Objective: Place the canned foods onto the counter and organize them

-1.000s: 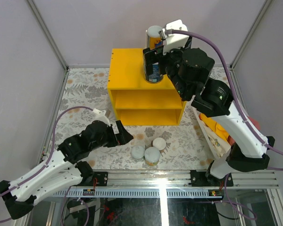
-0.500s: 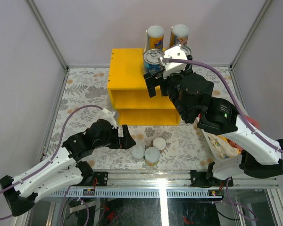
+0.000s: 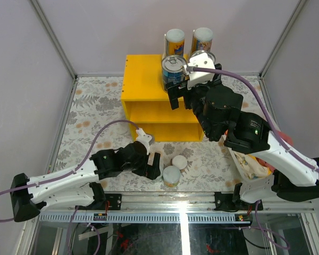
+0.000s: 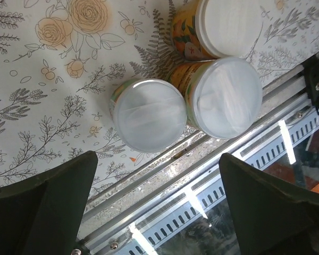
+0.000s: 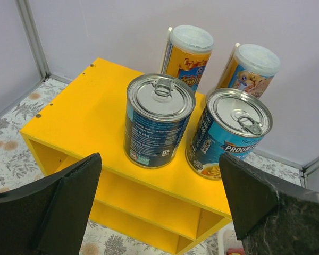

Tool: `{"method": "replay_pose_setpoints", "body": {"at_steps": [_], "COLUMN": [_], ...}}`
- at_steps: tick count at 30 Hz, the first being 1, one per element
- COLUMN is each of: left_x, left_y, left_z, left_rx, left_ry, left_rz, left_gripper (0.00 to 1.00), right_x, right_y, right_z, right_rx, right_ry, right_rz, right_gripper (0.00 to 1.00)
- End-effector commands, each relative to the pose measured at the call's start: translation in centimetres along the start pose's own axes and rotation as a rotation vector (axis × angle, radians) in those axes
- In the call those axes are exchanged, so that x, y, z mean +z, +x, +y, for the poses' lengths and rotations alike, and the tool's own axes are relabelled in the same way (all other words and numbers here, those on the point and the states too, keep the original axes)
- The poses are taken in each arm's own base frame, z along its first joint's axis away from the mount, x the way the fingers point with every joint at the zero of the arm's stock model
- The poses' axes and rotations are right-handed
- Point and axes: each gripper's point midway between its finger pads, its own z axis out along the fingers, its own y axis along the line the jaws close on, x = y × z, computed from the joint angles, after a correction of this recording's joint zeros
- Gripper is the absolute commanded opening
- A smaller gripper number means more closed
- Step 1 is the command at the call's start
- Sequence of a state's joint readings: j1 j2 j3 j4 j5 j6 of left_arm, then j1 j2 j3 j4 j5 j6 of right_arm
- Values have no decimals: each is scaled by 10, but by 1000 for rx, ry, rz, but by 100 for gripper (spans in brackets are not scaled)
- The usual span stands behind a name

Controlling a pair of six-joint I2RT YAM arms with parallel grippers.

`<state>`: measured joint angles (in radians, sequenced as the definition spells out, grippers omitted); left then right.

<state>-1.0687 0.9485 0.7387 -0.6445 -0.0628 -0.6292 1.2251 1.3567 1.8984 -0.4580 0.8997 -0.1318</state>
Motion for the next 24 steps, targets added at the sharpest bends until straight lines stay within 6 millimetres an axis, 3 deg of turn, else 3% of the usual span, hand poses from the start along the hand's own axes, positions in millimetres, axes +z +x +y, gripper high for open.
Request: {"method": "replay_pose_setpoints", "body": {"at_steps": [1,24], "left_x": [1,38], "left_y": [-12,10], "left_z": [-4,-5], "left_rx": [69,78], "left_ry": [-26,-32], "left_rz": [-36,48], "left_gripper": [97,94], "right_x": [-7,-15], "right_y": [-17,-21], "right_z": [-15,-31], "right_rx": [42,29], "right_ry": [40,65], "right_rz": [-45,-52], "right_gripper": [99,99]}}
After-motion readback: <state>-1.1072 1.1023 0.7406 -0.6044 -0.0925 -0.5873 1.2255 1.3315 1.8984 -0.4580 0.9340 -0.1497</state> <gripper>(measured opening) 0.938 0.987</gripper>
